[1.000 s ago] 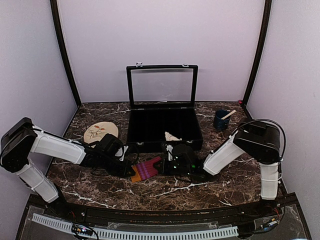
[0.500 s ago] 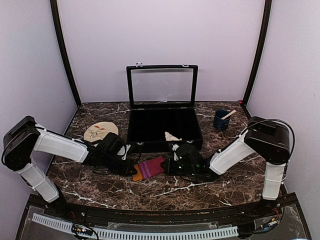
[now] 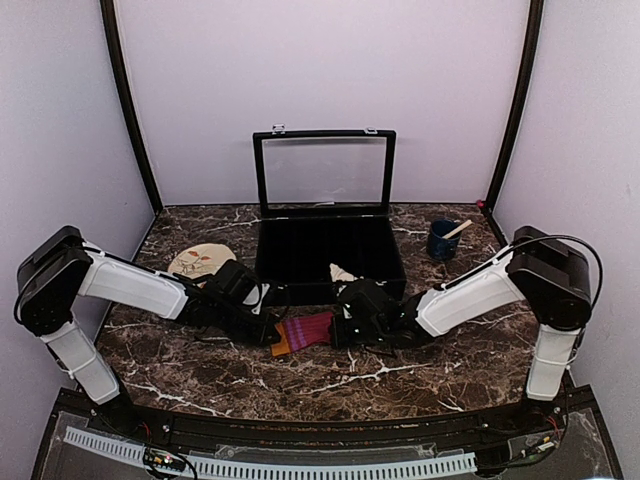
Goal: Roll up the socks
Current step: Rotate the sock at the center of the board.
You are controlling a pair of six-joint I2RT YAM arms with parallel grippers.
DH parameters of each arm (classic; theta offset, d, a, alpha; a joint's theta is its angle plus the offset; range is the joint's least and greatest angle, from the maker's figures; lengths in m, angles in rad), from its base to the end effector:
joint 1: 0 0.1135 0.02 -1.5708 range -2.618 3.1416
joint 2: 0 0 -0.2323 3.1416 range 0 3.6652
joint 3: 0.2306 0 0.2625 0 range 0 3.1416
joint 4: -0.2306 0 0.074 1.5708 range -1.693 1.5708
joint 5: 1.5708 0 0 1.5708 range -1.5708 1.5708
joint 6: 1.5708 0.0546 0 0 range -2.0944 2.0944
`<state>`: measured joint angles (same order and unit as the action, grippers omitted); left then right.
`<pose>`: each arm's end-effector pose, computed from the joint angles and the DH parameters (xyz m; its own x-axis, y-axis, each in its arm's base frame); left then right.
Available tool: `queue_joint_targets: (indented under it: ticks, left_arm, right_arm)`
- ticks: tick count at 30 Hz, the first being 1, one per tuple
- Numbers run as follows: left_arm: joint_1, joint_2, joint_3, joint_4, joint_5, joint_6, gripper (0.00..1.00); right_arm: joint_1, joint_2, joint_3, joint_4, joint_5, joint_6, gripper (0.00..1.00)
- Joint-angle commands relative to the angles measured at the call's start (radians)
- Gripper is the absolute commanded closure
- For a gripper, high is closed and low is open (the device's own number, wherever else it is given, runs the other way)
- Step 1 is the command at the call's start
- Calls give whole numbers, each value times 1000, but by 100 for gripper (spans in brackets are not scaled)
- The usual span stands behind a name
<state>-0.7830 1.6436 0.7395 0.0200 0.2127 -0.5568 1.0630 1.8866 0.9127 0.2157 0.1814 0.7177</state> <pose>0.2207 -0.2359 0.0830 -0.8799 0.1469 -0.4519 0.3762 0.7963 -0.4736 0.1925 0.3256 0.0689 -0.7752 -0.0628 -0.6286 -0.3796 0.8417 0.3841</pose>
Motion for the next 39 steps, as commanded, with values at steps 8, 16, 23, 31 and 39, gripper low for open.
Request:
queue_joint_targets:
  ticks: [8,16,23,31,39]
  left_arm:
    - [-1,79,53,-121,-101,83,100]
    - [-1,126,98,-97,-70,153,100]
    - [0,174,149,-85,-55,184,100]
    - [-1,199,174,-75,-50,205,100]
    - [-1,159,146,-46,-10,311,100]
  right_arm:
    - [111,-94,-3,-400,10,-63,100]
    - [213,-126,64,-487,-34,-38,100]
    - [262,-93,155,-522,-100,-68,100]
    - [302,-79,233,-603,-73,-116,100]
    - [275,-161,283,-725,101,-220,98]
